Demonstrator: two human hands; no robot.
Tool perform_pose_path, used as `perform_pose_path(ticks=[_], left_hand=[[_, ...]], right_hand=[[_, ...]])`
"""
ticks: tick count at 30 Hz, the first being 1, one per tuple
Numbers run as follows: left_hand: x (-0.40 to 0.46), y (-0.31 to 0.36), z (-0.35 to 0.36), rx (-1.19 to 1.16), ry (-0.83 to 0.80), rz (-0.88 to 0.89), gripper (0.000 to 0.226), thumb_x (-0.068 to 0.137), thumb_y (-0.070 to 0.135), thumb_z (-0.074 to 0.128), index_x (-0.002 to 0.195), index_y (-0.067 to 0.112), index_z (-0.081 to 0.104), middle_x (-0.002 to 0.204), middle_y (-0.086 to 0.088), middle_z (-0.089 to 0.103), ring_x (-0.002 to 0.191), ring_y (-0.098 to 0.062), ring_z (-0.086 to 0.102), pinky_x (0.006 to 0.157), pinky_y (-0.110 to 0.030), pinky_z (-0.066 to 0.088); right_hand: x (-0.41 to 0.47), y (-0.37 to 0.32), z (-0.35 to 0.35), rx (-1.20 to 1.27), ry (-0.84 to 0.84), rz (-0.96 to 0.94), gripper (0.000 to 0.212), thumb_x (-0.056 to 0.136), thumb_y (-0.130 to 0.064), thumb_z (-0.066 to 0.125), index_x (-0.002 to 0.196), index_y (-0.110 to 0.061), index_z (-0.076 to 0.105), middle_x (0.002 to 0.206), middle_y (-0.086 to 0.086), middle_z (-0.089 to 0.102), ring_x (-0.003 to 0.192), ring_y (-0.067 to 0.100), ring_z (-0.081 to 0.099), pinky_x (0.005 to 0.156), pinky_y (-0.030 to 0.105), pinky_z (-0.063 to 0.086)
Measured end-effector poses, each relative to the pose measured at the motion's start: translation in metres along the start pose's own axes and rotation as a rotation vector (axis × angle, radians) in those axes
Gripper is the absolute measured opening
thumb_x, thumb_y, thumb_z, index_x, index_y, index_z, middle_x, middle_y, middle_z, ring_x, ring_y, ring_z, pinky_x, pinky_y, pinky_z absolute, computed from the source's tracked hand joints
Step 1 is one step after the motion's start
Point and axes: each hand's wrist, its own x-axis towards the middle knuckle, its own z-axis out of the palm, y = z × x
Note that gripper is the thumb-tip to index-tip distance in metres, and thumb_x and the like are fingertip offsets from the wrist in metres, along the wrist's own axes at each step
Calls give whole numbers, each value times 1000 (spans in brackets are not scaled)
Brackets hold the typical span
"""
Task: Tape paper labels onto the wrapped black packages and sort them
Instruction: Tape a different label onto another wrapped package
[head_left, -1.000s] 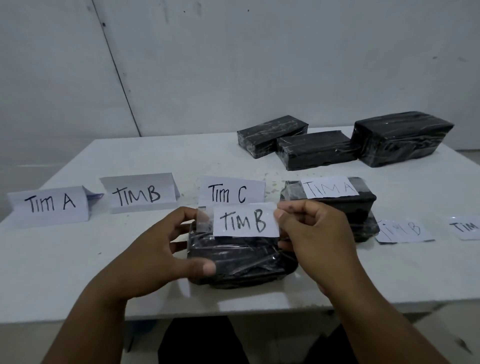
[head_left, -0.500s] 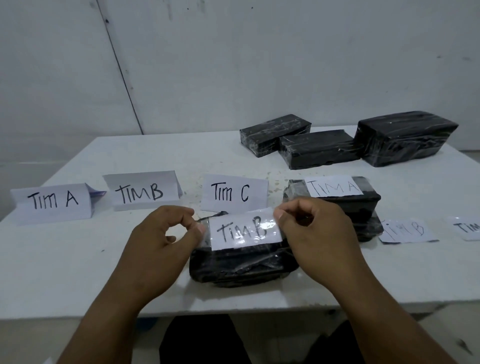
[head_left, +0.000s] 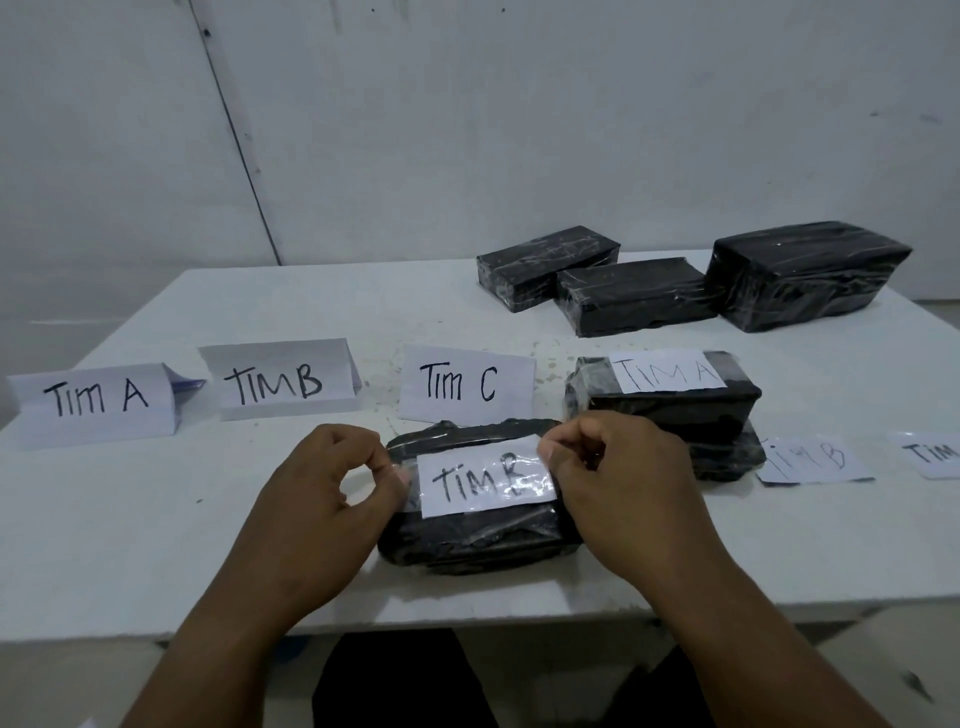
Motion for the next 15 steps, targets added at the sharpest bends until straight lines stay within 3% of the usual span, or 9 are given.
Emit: perform_pose_path(ticks=[11,15], left_hand=[[-2,6,0,34,-23,-12,20,89,40,67,78,26,57,107,19,61,104,-6,56,87,-42,54],[0,1,-1,11,-29,-84,27,84,46,73,82,27,54,110,24,60,105,2,54,87,-39,50]], right_hand=[[2,3,3,-26,1,-2,10,95,-31,69,87,-34,73,82,-23,67,78,-9,61,60,6,39],[2,4,4,-29,-8,-7,10,95,-31,69,87,-34,73,81,-22,67,77,-7,61,61,7,39]])
